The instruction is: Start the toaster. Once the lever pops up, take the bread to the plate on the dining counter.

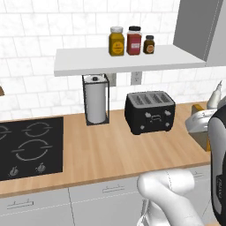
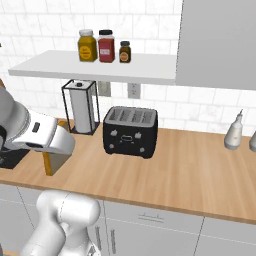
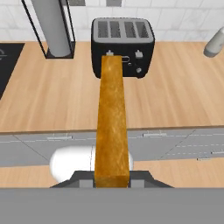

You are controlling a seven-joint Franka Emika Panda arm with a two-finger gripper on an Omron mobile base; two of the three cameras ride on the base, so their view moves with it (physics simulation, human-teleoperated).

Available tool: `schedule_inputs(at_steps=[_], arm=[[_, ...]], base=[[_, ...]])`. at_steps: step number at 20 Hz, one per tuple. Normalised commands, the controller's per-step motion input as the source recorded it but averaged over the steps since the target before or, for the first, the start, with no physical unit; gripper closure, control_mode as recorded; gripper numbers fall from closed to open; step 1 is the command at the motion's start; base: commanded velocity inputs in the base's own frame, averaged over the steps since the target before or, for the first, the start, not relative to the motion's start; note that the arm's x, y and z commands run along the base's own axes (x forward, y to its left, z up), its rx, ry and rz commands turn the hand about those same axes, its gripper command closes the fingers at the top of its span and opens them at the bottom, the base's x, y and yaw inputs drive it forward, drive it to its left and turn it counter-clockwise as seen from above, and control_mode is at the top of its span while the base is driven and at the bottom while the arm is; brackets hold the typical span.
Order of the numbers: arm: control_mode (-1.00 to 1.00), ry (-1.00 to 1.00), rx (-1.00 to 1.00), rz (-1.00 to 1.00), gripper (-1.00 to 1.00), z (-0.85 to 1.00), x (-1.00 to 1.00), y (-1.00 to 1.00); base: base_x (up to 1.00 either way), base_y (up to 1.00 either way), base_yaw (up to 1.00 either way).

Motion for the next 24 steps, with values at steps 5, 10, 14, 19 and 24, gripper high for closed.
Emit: schedule_inputs(at_steps=[5,10,14,19,24], arm=[[-1.00,0.00,0.00,0.00,1.00,0.00,0.00,0.00],[-1.00,0.00,0.00,0.00,1.00,0.00,0.00,0.00],[-1.00,0.00,0.00,0.00,1.00,0.00,0.00,0.00],[1.00,0.00,0.00,0.00,1.00,0.00,0.00,0.00],[1.00,0.00,0.00,0.00,1.00,0.00,0.00,0.00]], base=[[0.00,0.00,0.00],[0.00,0.00,0.00],[0.00,0.00,0.00],[-0.23,-0.02,0.01],[-0.92,-0.16,0.26]])
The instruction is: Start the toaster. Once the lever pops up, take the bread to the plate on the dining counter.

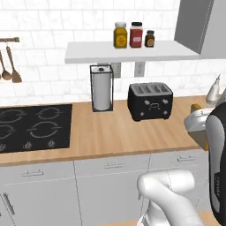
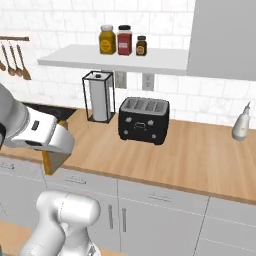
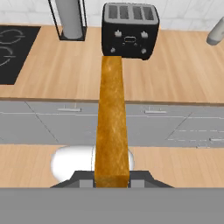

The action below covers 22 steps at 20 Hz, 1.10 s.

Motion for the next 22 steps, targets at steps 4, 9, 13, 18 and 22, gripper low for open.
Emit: schedule_inputs(at_steps=[4,9,13,18,22], arm=[[1.00,0.00,0.00,0.00,1.00,0.00,0.00,0.00],[1.00,0.00,0.00,0.00,1.00,0.00,0.00,0.00],[1.00,0.00,0.00,0.00,1.00,0.00,0.00,0.00],[1.00,0.00,0.00,0.00,1.00,0.00,0.00,0.00],[1.00,0.00,0.00,0.00,1.00,0.00,0.00,0.00]], base=[[-0.87,0.00,0.57],[-0.46,0.00,0.88],[-0.12,0.00,1.00],[-0.04,0.00,1.00],[-0.01,0.00,1.00]])
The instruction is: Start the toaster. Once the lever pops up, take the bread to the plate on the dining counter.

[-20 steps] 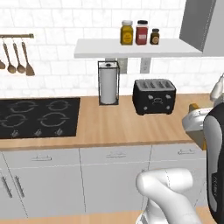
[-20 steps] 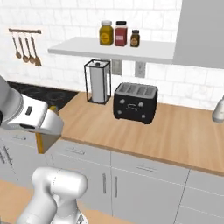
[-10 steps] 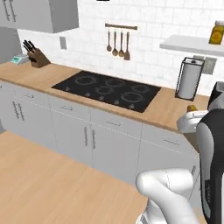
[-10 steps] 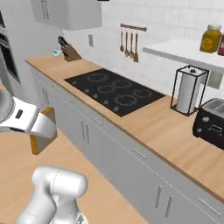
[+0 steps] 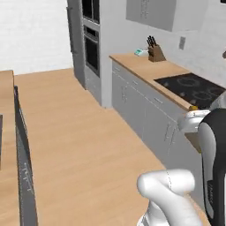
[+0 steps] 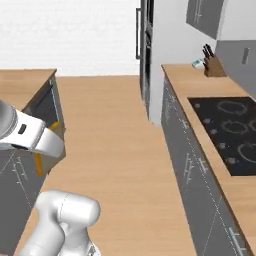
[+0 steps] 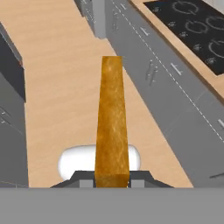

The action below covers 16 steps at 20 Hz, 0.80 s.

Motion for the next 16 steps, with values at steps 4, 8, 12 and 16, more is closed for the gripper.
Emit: schedule_inputs(at_steps=[4,8,12,16], arm=[[1.00,0.00,0.00,0.00,1.00,0.00,0.00,0.00],[1.00,0.00,0.00,0.00,1.00,0.00,0.00,0.00],[1.00,0.00,0.00,0.00,1.00,0.00,0.00,0.00],[1.00,0.00,0.00,0.00,1.00,0.00,0.00,0.00]], base=[[0.00,0.00,1.00],[0.00,0.00,0.97],[-0.09,0.00,0.93],[-0.12,0.00,0.91]])
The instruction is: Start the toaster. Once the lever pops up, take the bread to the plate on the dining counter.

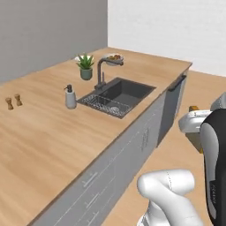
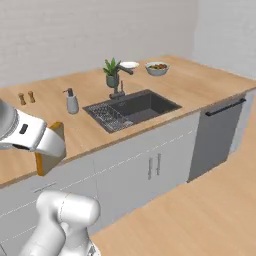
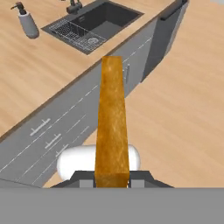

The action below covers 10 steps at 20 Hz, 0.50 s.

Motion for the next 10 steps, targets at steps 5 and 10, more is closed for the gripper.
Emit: schedule_inputs(at_steps=[5,10], arm=[[1.00,0.00,0.00,0.00,1.00,0.00,0.00,0.00],[1.00,0.00,0.00,0.00,1.00,0.00,0.00,0.00]], base=[[-0.38,0.32,0.82],[-0.43,0.63,0.79]])
